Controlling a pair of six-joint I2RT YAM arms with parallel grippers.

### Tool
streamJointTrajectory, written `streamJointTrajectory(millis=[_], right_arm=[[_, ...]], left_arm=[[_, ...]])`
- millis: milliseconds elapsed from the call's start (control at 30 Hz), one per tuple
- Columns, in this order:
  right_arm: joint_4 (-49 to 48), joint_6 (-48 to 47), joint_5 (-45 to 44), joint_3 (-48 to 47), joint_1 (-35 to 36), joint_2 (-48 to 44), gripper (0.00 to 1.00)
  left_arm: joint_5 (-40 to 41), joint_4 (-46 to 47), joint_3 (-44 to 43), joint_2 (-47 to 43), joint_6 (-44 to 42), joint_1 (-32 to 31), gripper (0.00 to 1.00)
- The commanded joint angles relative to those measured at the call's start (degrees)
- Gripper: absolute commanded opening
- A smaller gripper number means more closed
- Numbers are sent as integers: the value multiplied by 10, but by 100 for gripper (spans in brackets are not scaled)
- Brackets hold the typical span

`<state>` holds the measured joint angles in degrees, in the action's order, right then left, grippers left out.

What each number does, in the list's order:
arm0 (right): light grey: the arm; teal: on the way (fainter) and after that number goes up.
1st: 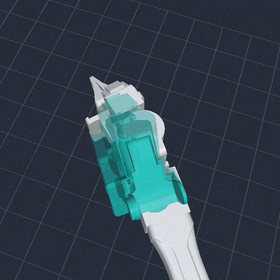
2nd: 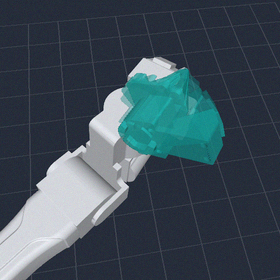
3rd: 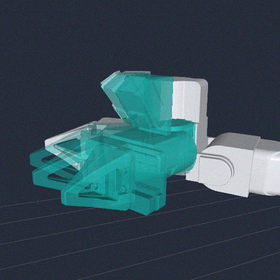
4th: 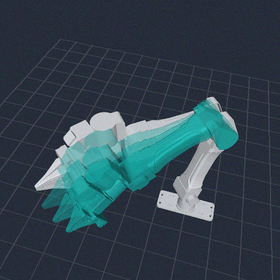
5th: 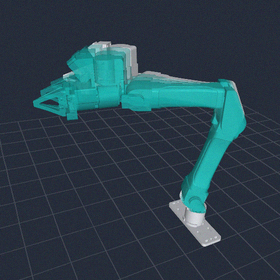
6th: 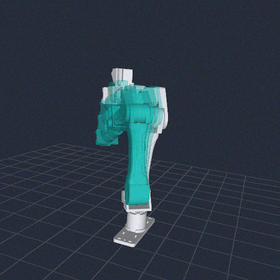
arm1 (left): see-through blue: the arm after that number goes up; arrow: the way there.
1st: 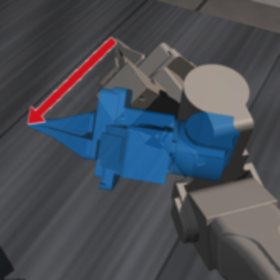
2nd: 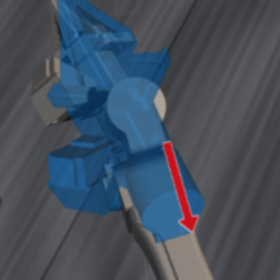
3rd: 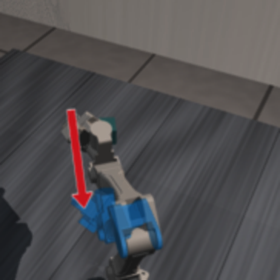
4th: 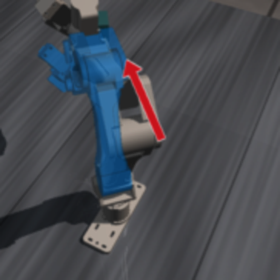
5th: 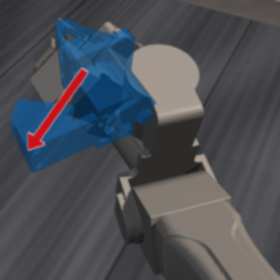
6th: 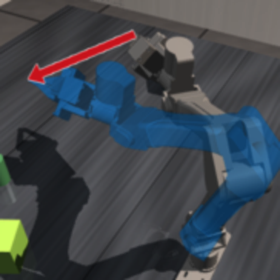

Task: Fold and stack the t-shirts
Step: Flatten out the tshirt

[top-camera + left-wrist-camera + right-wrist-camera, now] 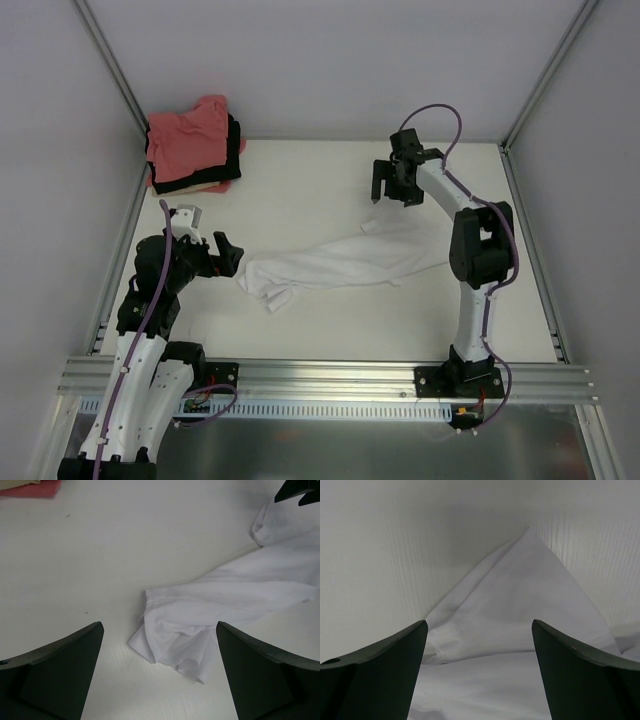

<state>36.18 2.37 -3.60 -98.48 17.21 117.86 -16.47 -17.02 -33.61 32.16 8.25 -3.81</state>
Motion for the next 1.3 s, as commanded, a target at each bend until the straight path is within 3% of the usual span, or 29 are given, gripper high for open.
streamJointTrajectory(millis=[0,333,600,667,700,733,767,1000,1267], right_arm=[[14,5,5,-58,-13,21,90],[-18,24,-2,-15,-63,66,90],[-30,29,12,-6,-72,90,83],[-28,31,17,-13,-72,92,70],[-25,32,21,-16,-72,97,57],[-22,34,23,-21,-72,99,36],[-14,35,26,-30,-71,102,3],[-25,36,22,-17,-73,73,1],[-22,26,2,-33,-75,-45,0]], left_arm=[[-15,12,-21,2,-7,-3,99],[-10,11,-22,4,-8,-4,99],[-8,10,-22,5,-9,-4,99],[-8,9,-22,5,-10,-4,99],[-8,9,-22,5,-10,-4,99],[-8,10,-21,5,-9,-4,99],[-7,10,-23,5,-10,-4,99],[-8,10,-21,3,-9,-4,99],[-10,11,-21,-1,-8,-3,99]])
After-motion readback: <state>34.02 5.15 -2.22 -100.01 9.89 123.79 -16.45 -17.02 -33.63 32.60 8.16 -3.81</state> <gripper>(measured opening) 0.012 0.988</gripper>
